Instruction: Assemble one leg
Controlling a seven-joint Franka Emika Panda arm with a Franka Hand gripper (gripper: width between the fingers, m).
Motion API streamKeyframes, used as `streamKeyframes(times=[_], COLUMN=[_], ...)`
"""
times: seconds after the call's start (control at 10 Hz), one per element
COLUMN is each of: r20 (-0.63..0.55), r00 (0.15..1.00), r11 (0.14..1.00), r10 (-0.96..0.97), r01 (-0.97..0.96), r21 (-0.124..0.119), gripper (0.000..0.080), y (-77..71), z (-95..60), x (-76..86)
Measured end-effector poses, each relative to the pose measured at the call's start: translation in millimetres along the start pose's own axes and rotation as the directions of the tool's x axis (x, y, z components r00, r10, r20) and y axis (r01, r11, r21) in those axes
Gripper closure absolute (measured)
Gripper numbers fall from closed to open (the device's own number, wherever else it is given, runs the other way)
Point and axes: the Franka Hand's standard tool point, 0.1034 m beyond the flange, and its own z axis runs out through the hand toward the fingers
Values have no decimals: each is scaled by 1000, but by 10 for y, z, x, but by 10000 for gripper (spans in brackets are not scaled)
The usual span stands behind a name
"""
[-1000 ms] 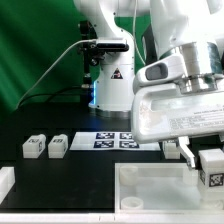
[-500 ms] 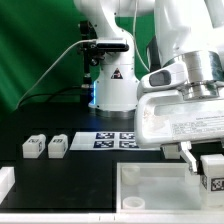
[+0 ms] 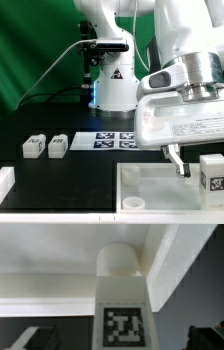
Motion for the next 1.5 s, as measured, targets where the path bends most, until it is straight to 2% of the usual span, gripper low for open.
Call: streamKeyframes(times=[0.8,1.0,1.1,1.2,1.3,1.4,1.5], r20=[24,138,131,173,311,390,465], r00=[1000,990,991,985,950,920,885], r11=[1000,1000,1000,999,998,997,996], r10=[6,15,15,18,21,25,22], r01=[-6,-18,-18,-23,-37,-52,-61], r21=[2,20,20,25,47,59,68], gripper=[150,150,150,150,150,150,150], y=[13,14,24,27,-19,-53,-73], z=[2,-224,-261,-217,-194,-179,-137], x=[-1,161,241,194,126,163,126])
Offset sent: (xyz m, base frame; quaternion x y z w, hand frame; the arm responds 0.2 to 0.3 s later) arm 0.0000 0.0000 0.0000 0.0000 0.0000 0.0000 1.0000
